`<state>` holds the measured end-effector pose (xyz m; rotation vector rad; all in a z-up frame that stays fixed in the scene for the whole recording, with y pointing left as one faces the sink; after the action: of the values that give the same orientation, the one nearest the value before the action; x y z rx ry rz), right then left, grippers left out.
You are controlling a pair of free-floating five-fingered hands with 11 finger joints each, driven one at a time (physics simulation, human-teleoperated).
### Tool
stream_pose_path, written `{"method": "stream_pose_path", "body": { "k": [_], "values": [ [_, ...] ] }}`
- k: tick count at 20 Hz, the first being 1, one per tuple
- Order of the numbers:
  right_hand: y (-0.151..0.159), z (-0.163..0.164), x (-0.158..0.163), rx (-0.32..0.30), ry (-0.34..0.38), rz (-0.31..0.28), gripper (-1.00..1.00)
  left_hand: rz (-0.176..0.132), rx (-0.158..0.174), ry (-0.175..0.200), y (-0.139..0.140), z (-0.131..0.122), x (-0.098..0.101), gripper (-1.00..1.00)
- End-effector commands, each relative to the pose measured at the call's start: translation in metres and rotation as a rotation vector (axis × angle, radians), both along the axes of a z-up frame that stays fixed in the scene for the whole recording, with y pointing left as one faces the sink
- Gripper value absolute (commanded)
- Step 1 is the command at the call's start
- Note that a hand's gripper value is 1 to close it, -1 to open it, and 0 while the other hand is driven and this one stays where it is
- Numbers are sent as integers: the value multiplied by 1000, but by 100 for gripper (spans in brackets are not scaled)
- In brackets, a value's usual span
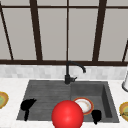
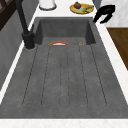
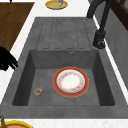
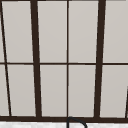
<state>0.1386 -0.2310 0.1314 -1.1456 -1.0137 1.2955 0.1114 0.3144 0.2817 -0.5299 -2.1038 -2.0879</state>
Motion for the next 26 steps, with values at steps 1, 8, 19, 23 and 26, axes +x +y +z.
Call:
{"method": "stream_pose_path", "body": {
  "k": [1,8,19,23,26],
  "values": [
    [0,0,0,0,0,0,0,8,49,0,-26,-10,-2,-100],
    [0,0,0,0,0,0,0,27,52,-11,-70,-24,-3,-100],
    [0,0,0,0,0,0,0,54,53,-16,-119,-65,7,-100],
    [0,0,0,0,0,0,0,54,51,-9,-133,-76,12,-100],
    [0,0,0,0,0,0,0,49,46,-5,-138,-80,17,-100]
  ]
}}
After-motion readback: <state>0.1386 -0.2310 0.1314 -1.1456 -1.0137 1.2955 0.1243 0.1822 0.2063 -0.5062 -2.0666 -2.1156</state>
